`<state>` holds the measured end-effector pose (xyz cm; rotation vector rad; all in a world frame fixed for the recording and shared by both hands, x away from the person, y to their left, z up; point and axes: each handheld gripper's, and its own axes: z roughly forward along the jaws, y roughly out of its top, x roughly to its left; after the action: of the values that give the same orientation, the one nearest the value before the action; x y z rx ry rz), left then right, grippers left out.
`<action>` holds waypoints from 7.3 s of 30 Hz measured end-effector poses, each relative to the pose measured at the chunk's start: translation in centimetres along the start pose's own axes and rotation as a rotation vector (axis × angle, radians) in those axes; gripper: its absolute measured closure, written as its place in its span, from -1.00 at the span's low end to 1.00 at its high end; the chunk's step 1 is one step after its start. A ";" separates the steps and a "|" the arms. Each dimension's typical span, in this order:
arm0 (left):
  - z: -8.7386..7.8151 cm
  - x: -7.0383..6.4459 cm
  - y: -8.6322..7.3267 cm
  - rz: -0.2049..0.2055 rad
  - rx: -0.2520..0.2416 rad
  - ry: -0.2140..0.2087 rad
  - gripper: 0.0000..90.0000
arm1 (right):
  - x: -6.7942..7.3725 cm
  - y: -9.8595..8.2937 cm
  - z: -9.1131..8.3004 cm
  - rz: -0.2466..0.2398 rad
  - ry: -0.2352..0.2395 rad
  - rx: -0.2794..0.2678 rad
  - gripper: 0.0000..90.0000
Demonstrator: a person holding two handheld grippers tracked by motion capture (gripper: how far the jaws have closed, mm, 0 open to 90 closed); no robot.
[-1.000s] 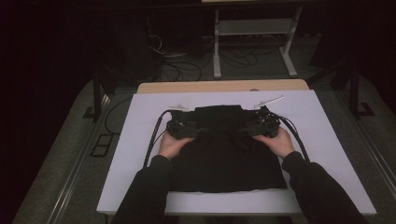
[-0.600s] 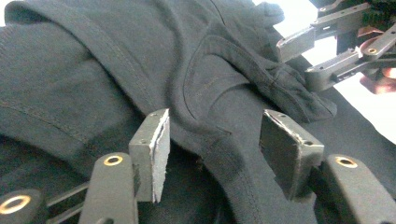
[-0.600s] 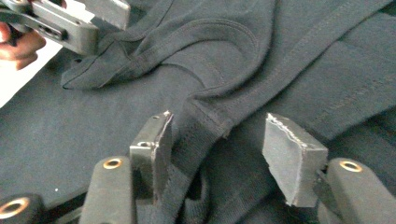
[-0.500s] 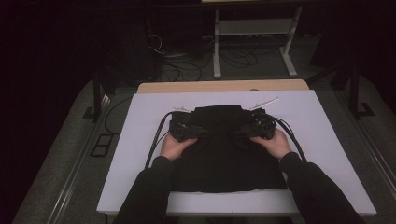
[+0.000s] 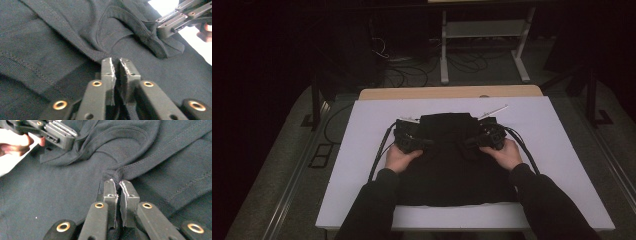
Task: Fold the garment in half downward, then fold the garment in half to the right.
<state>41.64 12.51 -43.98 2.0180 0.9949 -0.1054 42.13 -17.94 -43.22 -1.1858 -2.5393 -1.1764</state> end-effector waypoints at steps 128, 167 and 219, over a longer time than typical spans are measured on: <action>-8.1 -9.7 -10.7 0.232 0.029 -0.112 0.87 | 7.5 -11.5 -6.6 -0.081 0.157 0.073 0.85; -8.1 -9.9 -11.6 0.218 0.106 -0.091 0.53 | 8.5 -12.1 -6.5 -0.085 0.117 0.139 0.33; -14.2 -5.7 -12.0 -0.046 -0.167 0.171 -1.00 | 7.3 -4.6 -8.4 -0.150 -0.039 -0.047 -1.00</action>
<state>25.71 23.11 -40.72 1.8751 1.1191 0.1245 32.08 -21.05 -37.30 -1.0532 -2.6848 -1.2635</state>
